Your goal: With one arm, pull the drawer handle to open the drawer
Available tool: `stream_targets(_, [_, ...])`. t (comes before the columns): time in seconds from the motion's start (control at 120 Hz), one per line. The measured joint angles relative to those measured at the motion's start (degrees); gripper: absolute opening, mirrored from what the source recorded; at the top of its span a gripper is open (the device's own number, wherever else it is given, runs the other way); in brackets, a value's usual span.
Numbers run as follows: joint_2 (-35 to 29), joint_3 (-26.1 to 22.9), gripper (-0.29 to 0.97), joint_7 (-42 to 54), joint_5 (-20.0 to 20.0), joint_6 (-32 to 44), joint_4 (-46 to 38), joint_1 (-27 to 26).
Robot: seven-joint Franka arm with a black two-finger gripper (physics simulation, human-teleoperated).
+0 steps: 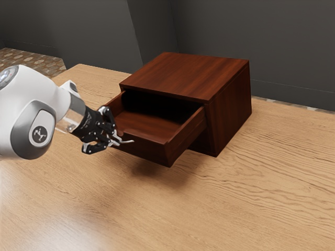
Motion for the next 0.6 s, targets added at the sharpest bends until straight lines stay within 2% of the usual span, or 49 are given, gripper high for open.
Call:
stream_targets(0.208, [-1.74, 0.71, 0.12, 0.08, 0.29, -0.18, -0.51, -0.10])
stream_targets(0.283, [-3.19, 0.94, 0.24, 0.08, 0.48, -3.42, 1.63, 0.09])
stream_targets(0.35, [-0.87, 0.99, 0.35, 0.10, 0.84, -10.56, 9.91, 0.23])
stream_targets(0.425, [8.58, 0.87, 0.44, 0.16, 1.08, -21.61, 26.43, 0.24])
stream_targets(0.483, [14.62, 0.71, 0.49, 0.21, 1.22, -28.44, 35.57, -0.07])
stream_targets(0.6, [18.56, 0.55, 0.56, 0.31, 1.35, -37.46, 41.93, -1.37])
